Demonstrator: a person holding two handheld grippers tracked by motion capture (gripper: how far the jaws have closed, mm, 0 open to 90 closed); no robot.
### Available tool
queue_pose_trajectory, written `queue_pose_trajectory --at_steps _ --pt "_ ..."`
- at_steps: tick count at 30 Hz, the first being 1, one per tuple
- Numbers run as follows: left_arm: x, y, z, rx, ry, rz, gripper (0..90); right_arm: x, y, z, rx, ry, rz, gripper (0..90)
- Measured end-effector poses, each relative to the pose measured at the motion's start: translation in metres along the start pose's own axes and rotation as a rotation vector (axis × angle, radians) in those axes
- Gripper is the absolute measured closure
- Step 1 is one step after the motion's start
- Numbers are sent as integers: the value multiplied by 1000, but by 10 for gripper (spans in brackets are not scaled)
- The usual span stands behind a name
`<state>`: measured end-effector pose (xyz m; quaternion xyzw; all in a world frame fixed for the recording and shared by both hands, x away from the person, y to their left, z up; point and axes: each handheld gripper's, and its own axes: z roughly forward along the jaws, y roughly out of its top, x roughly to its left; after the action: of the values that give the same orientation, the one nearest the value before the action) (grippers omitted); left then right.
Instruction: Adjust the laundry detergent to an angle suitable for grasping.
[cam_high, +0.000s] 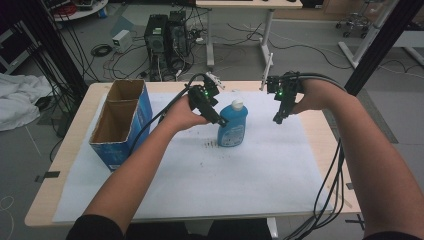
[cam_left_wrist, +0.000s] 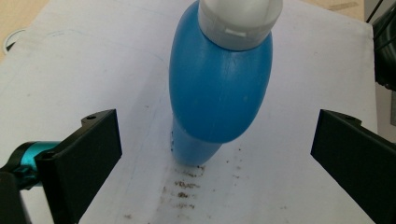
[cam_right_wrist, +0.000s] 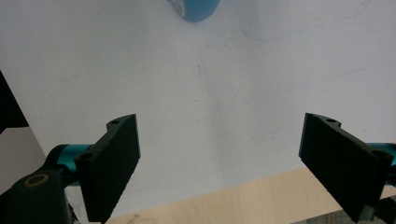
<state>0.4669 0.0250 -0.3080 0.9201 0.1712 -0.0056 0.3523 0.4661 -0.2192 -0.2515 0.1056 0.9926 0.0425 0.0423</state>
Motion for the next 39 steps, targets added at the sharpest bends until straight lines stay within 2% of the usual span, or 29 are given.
queue_pose_trajectory --at_steps 6,12,21,22,31,38,39 --pt "2 5 10 -5 -6 -8 16 0 -2 0 4 0 8 116" --pt "2 8 17 -12 5 6 17 -2 -5 1 -4 4 9 116" --pt "5 10 30 6 8 13 16 -3 -9 4 -6 14 19 116" --pt "5 10 33 -7 10 -5 16 -3 -9 4 -9 14 17 116" --pt "4 13 38 -7 10 0 16 -3 -11 4 -10 13 22 116" --pt "3 15 40 -22 22 -5 16 -4 -11 5 -11 13 22 116" --pt "1 17 42 -21 29 4 17 -5 -11 6 -7 13 22 116"
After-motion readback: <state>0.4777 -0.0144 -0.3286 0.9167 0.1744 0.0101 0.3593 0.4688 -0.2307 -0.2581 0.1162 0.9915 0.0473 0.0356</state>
